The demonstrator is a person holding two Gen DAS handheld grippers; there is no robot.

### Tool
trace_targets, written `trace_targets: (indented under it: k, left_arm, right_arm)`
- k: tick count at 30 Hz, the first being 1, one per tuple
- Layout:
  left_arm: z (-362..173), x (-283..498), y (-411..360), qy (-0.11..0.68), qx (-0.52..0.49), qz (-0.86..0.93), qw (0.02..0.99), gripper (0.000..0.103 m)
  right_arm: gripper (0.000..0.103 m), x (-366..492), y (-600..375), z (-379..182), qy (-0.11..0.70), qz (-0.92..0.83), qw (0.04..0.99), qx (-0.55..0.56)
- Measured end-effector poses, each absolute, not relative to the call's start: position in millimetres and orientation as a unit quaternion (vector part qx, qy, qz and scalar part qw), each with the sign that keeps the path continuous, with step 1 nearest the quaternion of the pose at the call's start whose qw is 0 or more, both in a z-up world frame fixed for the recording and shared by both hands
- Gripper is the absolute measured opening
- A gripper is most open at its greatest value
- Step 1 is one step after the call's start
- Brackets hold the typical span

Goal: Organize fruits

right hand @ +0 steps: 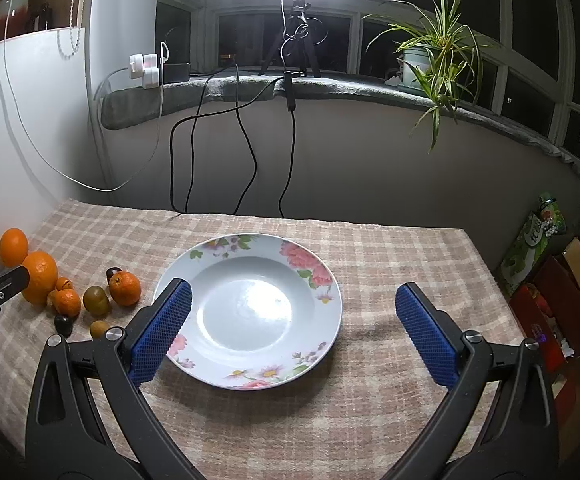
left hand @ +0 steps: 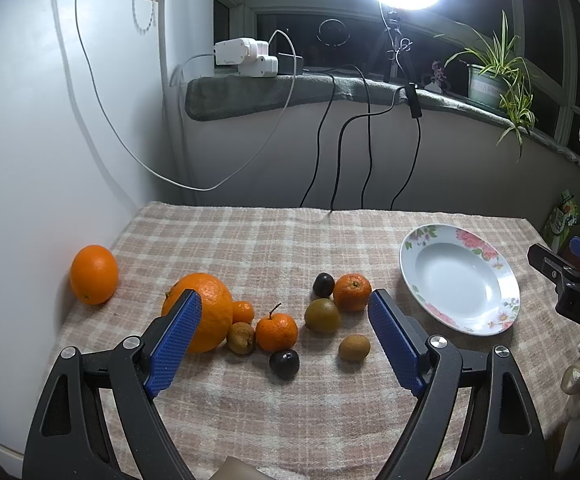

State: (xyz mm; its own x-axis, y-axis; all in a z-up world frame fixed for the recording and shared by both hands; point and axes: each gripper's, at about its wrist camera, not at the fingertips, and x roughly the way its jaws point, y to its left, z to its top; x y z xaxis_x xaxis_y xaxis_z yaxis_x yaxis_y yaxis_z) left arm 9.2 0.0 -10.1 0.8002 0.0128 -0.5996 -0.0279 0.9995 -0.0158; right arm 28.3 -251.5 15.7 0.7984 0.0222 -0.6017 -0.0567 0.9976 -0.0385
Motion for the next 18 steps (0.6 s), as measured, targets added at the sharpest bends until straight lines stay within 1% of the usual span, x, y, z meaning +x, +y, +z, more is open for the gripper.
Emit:
trace_targets:
  k: [18]
  left_arm:
    - [-14,12,8,0.318,-0.019,0.008,0.948,0.085]
  right_arm:
    - [0.103,31,-241,15,0.323,0.043,0.945,-0.031]
